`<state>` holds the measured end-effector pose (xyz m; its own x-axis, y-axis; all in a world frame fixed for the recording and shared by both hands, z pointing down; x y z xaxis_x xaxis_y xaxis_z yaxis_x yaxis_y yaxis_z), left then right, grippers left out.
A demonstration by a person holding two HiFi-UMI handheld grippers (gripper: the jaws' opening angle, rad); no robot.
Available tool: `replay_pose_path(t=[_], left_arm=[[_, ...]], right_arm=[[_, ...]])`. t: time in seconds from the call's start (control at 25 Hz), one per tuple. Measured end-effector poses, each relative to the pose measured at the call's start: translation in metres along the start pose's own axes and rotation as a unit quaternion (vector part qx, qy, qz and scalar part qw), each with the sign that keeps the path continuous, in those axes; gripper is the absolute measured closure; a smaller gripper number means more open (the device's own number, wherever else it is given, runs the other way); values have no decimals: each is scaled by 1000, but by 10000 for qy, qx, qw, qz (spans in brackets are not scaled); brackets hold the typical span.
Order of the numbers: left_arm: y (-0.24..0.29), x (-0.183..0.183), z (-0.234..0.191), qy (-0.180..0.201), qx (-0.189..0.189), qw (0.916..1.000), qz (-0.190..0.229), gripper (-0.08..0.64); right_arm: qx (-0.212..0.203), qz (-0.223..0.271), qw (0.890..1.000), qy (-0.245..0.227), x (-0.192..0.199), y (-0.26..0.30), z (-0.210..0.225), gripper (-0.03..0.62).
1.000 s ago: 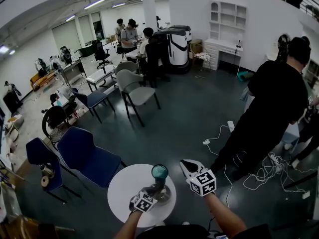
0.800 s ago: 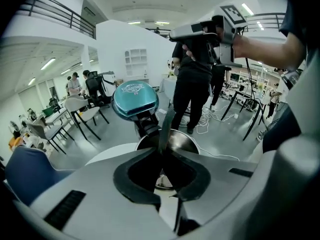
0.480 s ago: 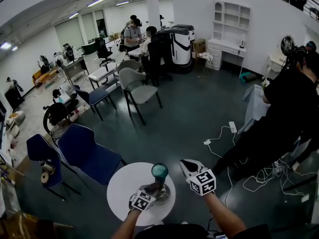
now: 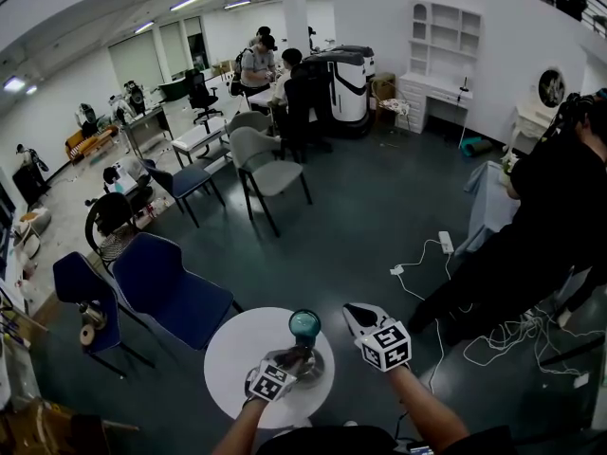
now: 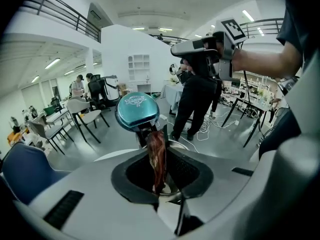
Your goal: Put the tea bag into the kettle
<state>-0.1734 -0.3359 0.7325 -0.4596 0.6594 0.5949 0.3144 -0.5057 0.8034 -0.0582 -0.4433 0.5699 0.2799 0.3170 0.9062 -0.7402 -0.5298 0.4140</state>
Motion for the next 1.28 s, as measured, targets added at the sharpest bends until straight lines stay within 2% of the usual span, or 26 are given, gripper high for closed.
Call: replay_pose_path(t=[0.4, 0.56, 0.96, 1.28], left_arm=[[-12, -14, 3, 89, 10, 9999, 132, 482], [-12, -14, 4, 89, -6, 9999, 52, 514], [-9, -14, 5, 62, 59, 9999, -93, 518], [6, -13, 6, 216, 106, 9995, -214, 518]], right_arm=[[-43, -75, 10000, 0, 5, 1, 2, 575], [-71, -89, 9999, 10, 6, -1, 2, 575], [-52, -146, 9999, 23, 10, -2, 3, 575], [-41, -176, 9998, 33, 16, 0, 9, 575]])
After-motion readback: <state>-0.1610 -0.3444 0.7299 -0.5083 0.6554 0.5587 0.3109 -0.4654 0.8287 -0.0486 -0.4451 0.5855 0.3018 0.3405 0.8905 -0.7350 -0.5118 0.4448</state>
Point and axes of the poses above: the fingertips, and each gripper's own axes: y forward along the fingers, z to its right, x out of its underside, the point moved 1 cm from there along -y, backward along the fingers, and after that the axes turned 11 degrees about -z, right-handed, at the moved point
